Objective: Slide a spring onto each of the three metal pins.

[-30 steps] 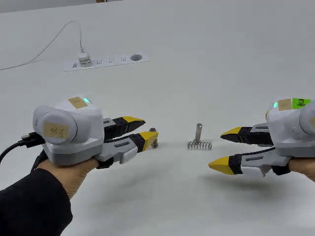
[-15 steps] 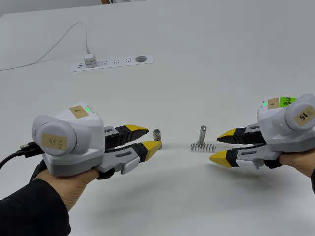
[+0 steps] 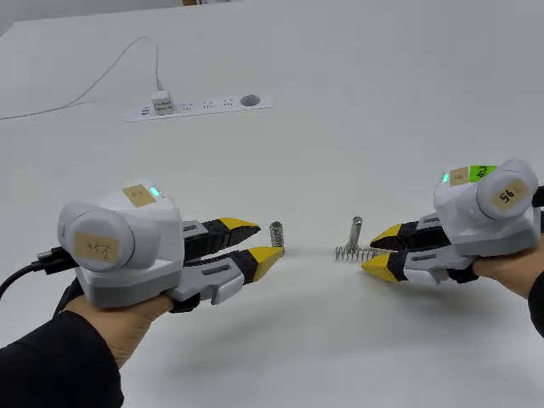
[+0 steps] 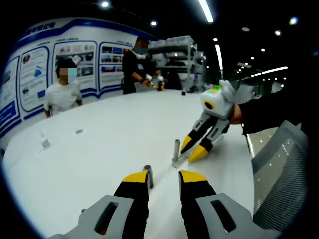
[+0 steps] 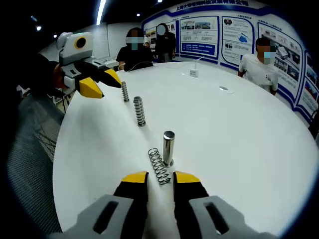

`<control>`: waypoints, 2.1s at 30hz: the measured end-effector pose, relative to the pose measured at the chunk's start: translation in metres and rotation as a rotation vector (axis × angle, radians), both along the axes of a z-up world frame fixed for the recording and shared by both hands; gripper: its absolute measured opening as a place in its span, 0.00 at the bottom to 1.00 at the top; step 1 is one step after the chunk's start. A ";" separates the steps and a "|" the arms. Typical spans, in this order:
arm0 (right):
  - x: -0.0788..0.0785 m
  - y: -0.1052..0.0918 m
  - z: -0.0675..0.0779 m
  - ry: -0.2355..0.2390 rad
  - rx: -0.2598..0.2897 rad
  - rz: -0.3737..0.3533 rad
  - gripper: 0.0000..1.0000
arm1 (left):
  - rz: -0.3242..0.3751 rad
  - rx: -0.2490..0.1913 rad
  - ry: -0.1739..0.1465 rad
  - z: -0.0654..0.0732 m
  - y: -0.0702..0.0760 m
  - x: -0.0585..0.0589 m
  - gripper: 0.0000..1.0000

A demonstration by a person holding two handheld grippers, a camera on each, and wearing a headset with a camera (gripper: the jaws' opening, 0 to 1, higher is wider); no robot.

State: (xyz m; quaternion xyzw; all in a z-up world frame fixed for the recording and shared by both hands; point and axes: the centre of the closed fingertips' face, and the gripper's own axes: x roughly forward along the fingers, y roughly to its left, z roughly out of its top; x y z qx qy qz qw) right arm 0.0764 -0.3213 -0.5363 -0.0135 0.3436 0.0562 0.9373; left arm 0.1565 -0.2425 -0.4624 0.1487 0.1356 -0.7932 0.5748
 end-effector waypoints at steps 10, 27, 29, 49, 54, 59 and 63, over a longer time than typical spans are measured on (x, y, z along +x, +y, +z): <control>0.001 0.002 -0.003 0.023 -0.007 0.024 0.15 | -0.001 0.004 0.020 -0.001 0.004 -0.001 0.27; -0.006 0.014 0.003 0.040 -0.021 0.076 0.12 | -0.108 0.051 -0.010 -0.017 0.005 -0.023 0.26; -0.008 0.017 0.006 0.039 -0.018 0.079 0.12 | -0.121 0.055 -0.007 -0.019 0.003 -0.026 0.26; -0.014 0.050 0.035 0.044 -0.043 0.220 0.12 | -0.299 0.093 -0.106 -0.039 -0.004 -0.061 0.25; -0.013 0.061 0.039 0.055 -0.047 0.269 0.12 | -0.325 0.084 -0.116 -0.036 -0.003 -0.065 0.25; -0.012 0.069 0.042 0.066 -0.049 0.306 0.12 | -0.358 0.071 -0.124 -0.033 -0.002 -0.071 0.24; -0.013 0.075 0.043 0.076 -0.052 0.330 0.12 | -0.388 0.065 -0.133 -0.033 0.000 -0.076 0.21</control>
